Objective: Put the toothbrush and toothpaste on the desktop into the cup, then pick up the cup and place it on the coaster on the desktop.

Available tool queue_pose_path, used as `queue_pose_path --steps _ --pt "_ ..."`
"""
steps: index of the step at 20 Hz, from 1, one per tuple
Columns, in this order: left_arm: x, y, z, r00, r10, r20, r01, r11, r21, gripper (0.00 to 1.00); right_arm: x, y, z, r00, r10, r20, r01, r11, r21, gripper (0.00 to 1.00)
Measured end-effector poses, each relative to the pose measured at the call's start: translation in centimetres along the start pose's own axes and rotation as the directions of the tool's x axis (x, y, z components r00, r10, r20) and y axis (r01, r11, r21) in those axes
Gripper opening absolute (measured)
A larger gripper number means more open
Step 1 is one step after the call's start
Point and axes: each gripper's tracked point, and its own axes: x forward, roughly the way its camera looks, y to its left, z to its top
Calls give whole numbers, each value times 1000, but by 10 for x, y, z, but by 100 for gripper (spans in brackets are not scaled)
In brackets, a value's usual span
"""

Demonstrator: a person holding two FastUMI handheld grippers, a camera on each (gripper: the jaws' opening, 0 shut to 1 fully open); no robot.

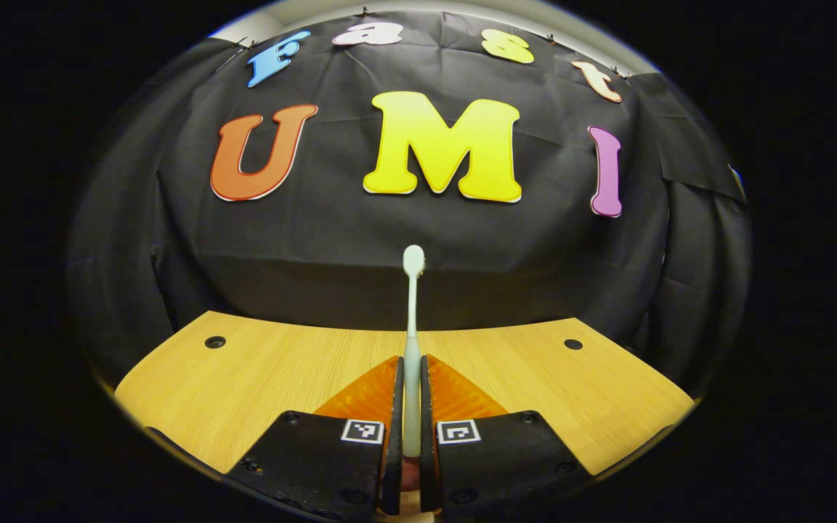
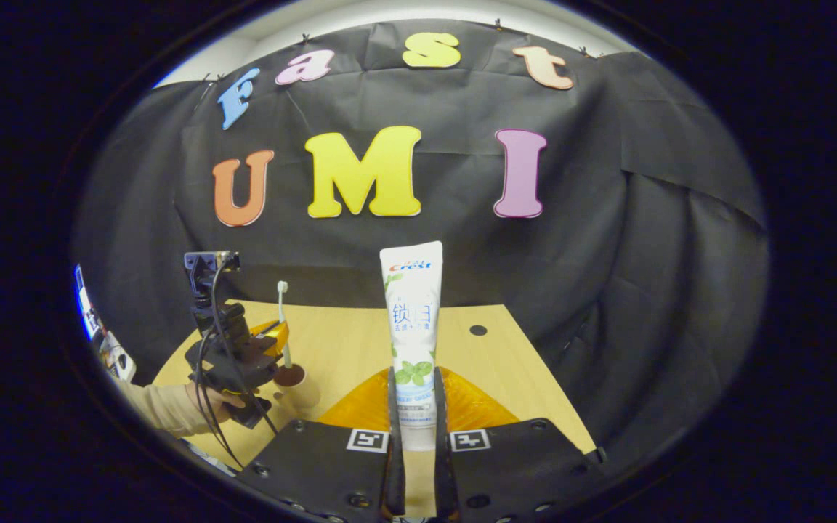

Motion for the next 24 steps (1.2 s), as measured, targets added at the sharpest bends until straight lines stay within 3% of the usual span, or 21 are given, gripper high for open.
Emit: queue_pose_path --steps 4,13,15,17,18,20,21,24 --pt "5 5 -18 998 23 -55 -22 1000 2 13 5 -5 -3 1000 -12 -21 12 1000 10 16" --pt "2 19 -33 994 44 -101 -44 999 0 14 3 9 -2 998 36 -58 -36 999 -8 16" --pt "2 22 -33 993 42 -110 -43 999 -10 22 4 9 -3 997 35 -65 -36 999 -6 16" --pt "6 19 -35 991 20 -135 -23 1000 -20 37 4 8 -4 997 28 -76 -28 1000 6 16" --pt "8 22 -35 989 26 -145 -28 1000 -12 51 5 9 -4 997 24 -80 -23 1000 8 16" --pt "10 23 -35 985 23 -173 -23 1000 4 62 7 9 -6 996 16 -85 -15 1000 12 16" --pt "14 24 -33 982 21 -186 -21 1000 5 74 8 10 -8 996 19 -90 -17 1000 22 16" --pt "27 30 -25 975 58 -215 -55 998 19 74 15 14 -14 993 56 -102 -50 997 52 16"
